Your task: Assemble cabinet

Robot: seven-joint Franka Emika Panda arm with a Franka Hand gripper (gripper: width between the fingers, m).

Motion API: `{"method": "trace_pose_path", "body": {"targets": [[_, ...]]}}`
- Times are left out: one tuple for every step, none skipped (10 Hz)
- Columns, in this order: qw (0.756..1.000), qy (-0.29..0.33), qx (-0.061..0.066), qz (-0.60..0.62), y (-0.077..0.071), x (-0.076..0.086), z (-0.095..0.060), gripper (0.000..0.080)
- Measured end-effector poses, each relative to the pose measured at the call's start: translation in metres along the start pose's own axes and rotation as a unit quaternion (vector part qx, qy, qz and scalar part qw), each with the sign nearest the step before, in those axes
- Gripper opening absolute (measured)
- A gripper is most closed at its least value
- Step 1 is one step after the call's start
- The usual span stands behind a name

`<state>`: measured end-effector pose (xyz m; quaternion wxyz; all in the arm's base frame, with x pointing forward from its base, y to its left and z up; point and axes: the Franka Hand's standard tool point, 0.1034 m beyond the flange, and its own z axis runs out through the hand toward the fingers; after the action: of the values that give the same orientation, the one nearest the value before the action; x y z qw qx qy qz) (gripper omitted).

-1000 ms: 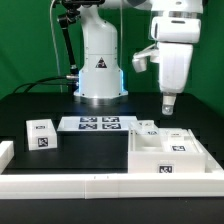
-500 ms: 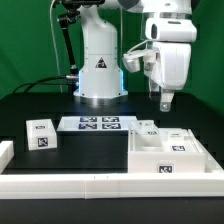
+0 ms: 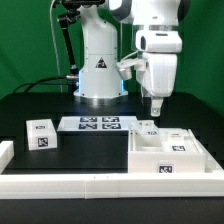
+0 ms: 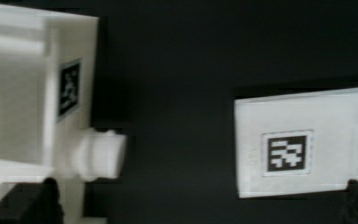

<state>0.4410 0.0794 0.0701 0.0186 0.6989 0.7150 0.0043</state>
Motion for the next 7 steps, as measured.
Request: {"method": "trace_pose_path", "body": {"targets": [[1.0,-0.001,0.0,-0.001,0.0,0.002,-0.002,0.0798],[1.0,0.0,0.0,-0.001,0.0,0.001,-0.002,0.0798],[1.0,0.0,0.001,0.0,0.0,0.001,-0.001,0.0798],[1.0,0.0,0.001,0.0,0.0,0.001,-0.001,0.0798],[1.0,-0.002,0.005,-0.015,-0.002,0.0,0.001,0.0798],[0.998,-0.005,0.019,-0.053,-0.01,-0.001,0.004,0.0798],[0.996,-0.004,0.028,-0.088,-0.021,-0.001,0.009,0.0798]]}}
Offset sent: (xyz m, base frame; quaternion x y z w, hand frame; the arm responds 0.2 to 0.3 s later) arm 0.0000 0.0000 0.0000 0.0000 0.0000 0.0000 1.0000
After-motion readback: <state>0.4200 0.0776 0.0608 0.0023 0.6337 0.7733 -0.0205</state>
